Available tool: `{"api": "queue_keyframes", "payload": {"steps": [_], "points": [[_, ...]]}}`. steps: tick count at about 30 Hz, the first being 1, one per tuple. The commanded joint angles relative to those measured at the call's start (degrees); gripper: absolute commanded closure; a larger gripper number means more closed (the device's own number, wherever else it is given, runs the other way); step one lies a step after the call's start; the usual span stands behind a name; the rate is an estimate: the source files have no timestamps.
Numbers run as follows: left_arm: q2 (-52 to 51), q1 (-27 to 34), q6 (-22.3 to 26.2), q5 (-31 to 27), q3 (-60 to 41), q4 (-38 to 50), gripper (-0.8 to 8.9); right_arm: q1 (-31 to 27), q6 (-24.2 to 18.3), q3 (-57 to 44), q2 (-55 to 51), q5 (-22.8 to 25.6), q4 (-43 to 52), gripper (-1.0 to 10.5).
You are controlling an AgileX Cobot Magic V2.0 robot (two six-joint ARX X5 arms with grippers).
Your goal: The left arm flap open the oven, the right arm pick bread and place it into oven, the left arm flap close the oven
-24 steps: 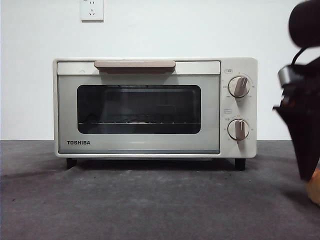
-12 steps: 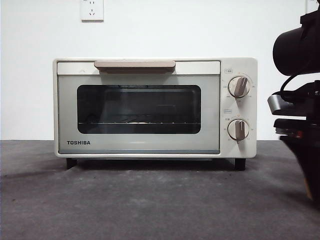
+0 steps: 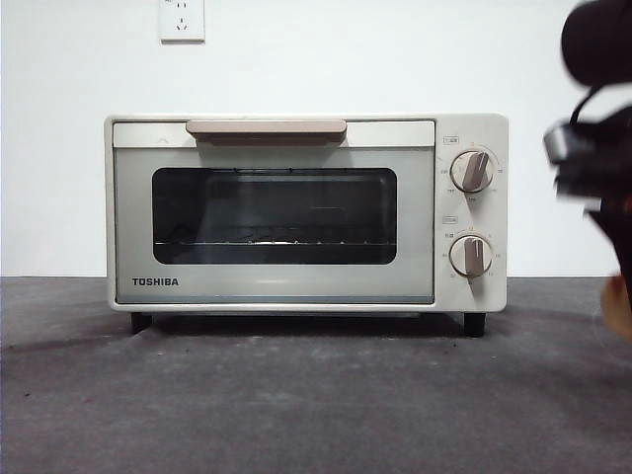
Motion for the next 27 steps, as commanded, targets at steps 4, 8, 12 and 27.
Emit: {"api": "queue_keyframes", "payload": {"steps": [4,8,12,27], "points": [[3.52,-0.24,-0.17,0.04,1.20,0.66,3.73,0.31,0.07,1.20,-10.80,-3.17,-1.03,8.1],[6.21,-0.24,-0.15,0.07,1.42,0.66,5.98,0.31,0.09,1.20,-18.47,-5.51,-0.57,8.1],[9.90,-0.28,-0.11,0.13,2.71,0.63,7.77,0.31,-0.09,1.22,-26.95,-7.15,0.55,8.1],[31.32,-5.16,7.98,1.62,16.31,1.60,7.98,0.31,0.76,1.22,-43.58,-17.11,2.95,8.1]]}}
